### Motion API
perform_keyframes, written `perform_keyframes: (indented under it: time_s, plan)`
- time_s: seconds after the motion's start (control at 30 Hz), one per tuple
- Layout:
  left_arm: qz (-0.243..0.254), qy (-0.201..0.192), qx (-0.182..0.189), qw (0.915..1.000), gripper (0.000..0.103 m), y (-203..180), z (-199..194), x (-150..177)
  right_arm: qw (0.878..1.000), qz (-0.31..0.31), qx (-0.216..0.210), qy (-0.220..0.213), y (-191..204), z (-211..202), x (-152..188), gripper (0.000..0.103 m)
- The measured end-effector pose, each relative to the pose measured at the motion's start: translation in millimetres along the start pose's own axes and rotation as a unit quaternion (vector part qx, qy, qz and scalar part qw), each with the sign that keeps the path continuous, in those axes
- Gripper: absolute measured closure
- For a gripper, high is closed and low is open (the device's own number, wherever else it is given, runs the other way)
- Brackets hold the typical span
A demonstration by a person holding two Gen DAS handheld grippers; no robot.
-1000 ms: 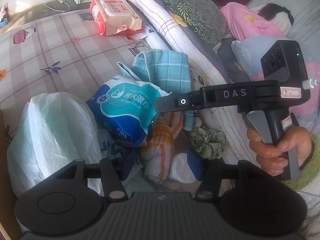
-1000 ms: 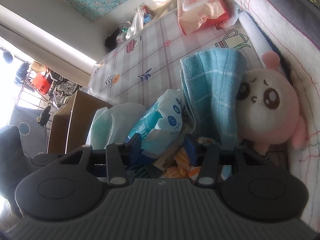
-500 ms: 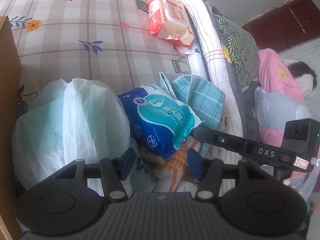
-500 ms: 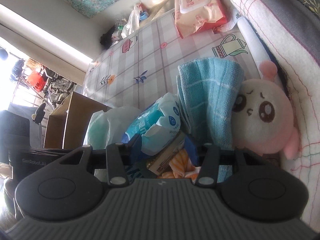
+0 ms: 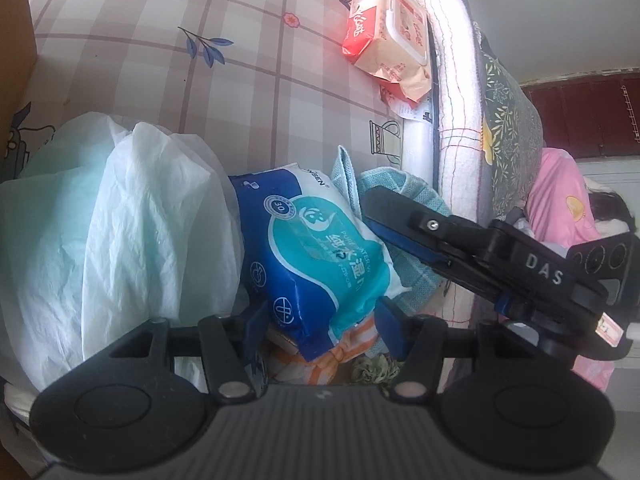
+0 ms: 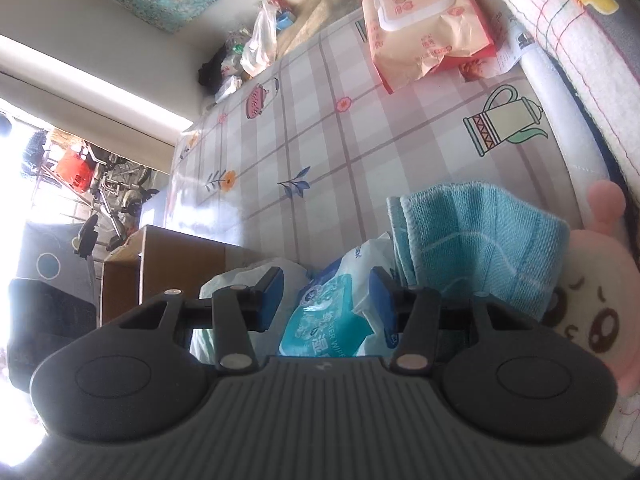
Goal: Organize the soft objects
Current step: 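Lift the blue wet-wipes pack with the left tool over the cardboard box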
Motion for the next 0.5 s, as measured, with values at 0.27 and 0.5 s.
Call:
perform_keyframes:
  time_s: [0.27, 0.5]
  plan:
    - [-0.017, 0.004, -0.012, 0.9998, 0.044, 8.1, 13.6, -10.3, 0.998, -0.018, 0.039, 0.047, -2.8, 27.0, 0.4, 0.055]
    - [0.022, -0.005, -0.021, 0.9995, 0.045, 0.8, 17.1, -9.9, 0.998, -0.021, 0.039, 0.049, -1.0, 29.1, 6.0, 0.057]
Point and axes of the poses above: each gripper's, at about its wrist camera, not at the fingertips, and z roughly the way its jaws point, y to its left, x to its underside, the point moved 7 cm from there along z, roughly the way its jaws point, and after that the axes turned 14 degrees about x, right-handed, at the moved point
